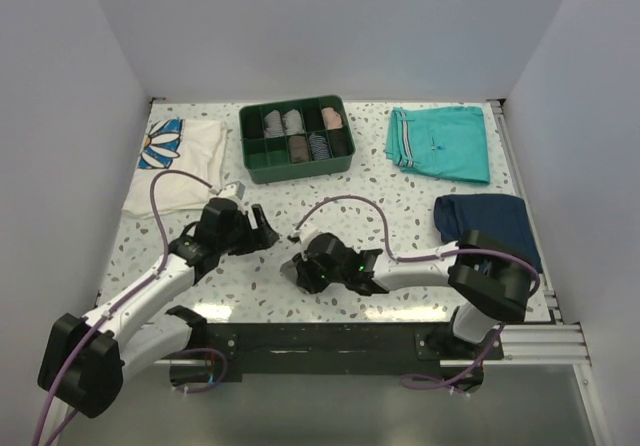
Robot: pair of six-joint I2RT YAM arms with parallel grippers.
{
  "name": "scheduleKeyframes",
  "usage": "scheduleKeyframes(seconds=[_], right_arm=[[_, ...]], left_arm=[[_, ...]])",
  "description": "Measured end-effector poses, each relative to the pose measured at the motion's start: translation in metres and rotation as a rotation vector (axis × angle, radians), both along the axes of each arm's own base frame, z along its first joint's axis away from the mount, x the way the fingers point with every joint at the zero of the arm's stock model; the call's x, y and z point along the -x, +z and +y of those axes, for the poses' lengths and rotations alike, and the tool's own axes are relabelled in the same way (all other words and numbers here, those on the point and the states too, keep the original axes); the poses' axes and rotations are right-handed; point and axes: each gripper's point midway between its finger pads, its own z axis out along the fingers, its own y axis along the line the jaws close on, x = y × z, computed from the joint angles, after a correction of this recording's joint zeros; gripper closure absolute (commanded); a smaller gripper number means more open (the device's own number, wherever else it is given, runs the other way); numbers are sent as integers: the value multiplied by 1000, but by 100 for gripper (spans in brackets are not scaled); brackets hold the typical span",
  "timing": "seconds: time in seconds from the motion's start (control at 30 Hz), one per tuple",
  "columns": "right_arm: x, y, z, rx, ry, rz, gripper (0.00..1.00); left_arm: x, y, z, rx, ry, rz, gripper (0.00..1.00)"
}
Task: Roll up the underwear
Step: Roll the underwear to the center of the board.
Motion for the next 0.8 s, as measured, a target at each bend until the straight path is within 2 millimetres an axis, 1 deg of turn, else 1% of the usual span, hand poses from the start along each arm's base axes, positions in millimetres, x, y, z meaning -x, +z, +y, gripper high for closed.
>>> scheduleKeyframes(seconds=[0.13, 0.27, 0.4, 0.57, 0.8], right_arm=[[-2, -1, -10, -155, -32, 149, 77], [-5, -1, -14, -275, -61, 270, 77], [-7, 0, -23, -378, -102, 369, 77], [-10, -4, -32, -497, -173, 498, 82], [-6, -8, -41, -630, -253, 606, 86]], left_arm=[[1, -1, -7, 22, -30, 7, 21], [0, -4, -17, 45, -83, 14, 21], [0, -5, -28, 76, -147, 12, 21], [3, -6, -44, 132, -232, 2, 21], [9, -19, -59, 149, -313, 25, 21]])
